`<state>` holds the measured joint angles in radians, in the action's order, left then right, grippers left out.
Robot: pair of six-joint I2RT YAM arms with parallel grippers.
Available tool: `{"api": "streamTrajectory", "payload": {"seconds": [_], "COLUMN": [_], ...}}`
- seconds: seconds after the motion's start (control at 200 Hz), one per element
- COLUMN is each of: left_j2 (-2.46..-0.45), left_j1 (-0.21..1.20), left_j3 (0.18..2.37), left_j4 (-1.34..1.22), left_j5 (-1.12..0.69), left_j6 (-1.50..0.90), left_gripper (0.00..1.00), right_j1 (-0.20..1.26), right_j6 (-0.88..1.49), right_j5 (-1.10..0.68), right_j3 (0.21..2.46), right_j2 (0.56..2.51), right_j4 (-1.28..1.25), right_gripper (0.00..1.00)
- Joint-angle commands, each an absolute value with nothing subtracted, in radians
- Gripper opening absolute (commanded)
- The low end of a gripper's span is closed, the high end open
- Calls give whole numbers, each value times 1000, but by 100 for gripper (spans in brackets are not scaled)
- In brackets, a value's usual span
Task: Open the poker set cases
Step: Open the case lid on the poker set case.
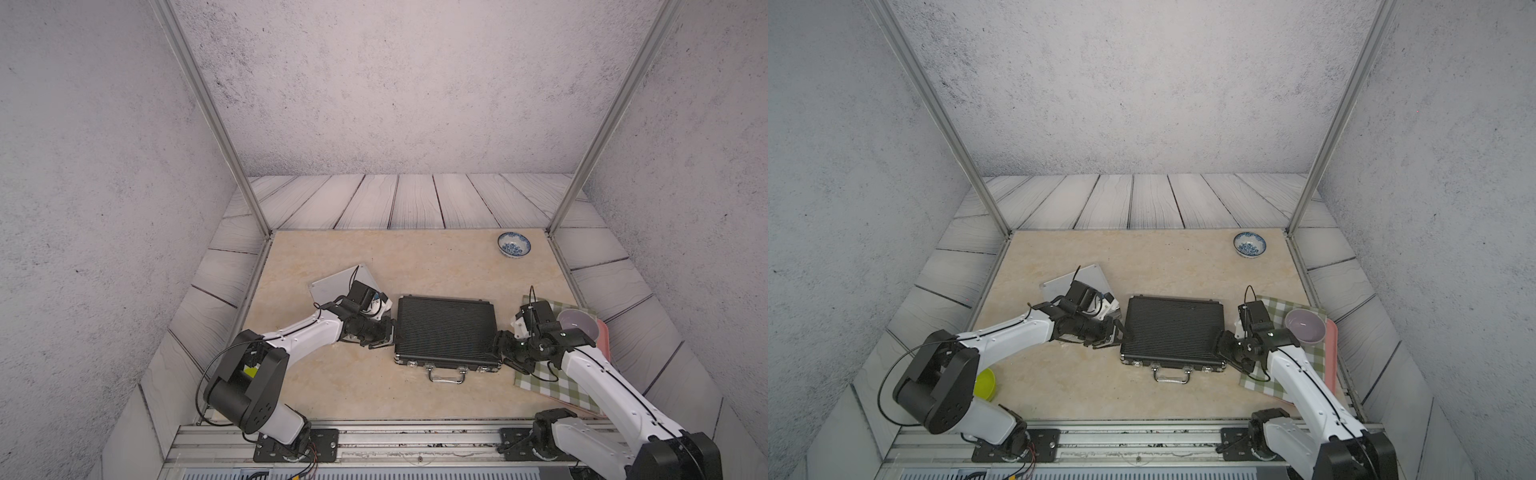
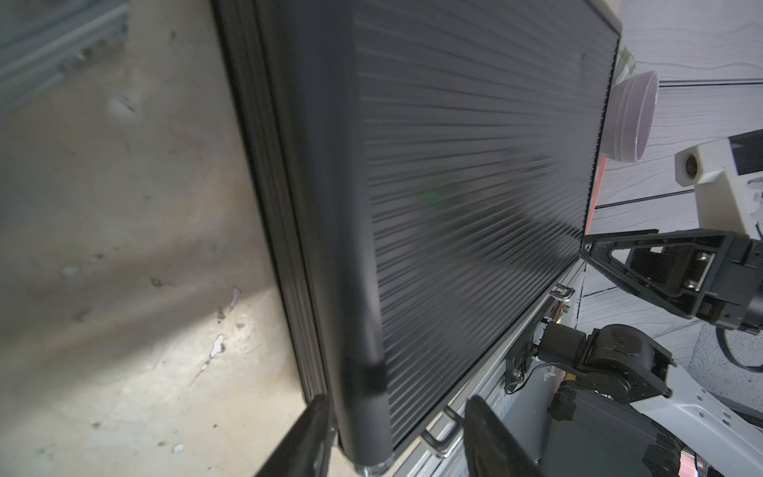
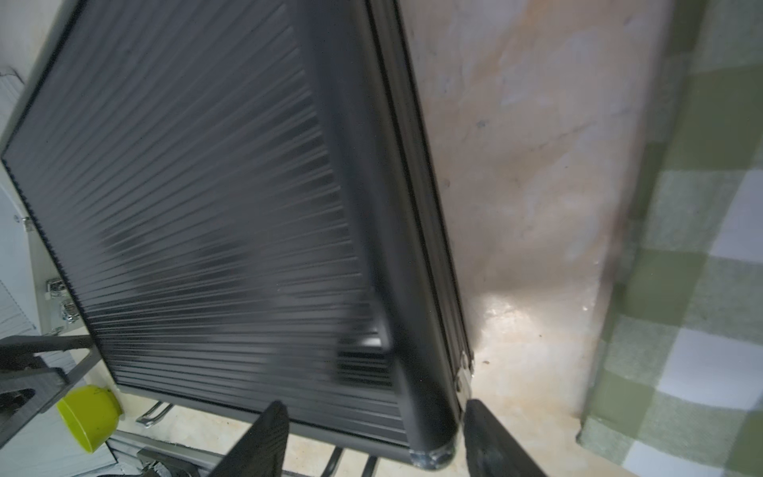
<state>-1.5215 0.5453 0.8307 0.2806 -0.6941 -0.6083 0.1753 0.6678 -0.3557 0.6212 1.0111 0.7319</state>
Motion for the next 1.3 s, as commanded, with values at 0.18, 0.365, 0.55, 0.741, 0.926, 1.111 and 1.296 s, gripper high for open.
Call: {"api": "streamTrajectory", "payload": {"seconds": [0.18, 0.365, 0.55, 0.741, 0.926, 1.111, 1.296], "left_j2": [-1563, -1573, -1561, -1540, -1511, -1494, -1455], "left_j1": [541, 541, 543, 545, 546, 546, 546], "left_j3": [825, 836, 837, 863, 879, 885, 933], "left_j4": [232, 245, 227, 233, 230, 223, 221], "left_j5": [-733, -760, -806, -829, -853, -859, -870], "left_j6": [-627, -624, -650, -658, -678, -706, -738], "left_gripper": [53, 50, 50, 50, 50, 50, 50], "right_j1": [145, 131, 129, 129, 129, 129, 129], "right_j6": [626, 617, 614, 603, 594, 614, 664], "right_j5": [-413, -440, -520, -571, -603, -604, -658], "right_j3": [609, 602, 607, 629, 661, 676, 734], "right_j2": [1051, 1068, 1075, 1003, 958, 937, 909], "right_j4": [710, 689, 654, 647, 673, 677, 666], "right_gripper": [70, 71, 68, 66, 65, 65, 65]}}
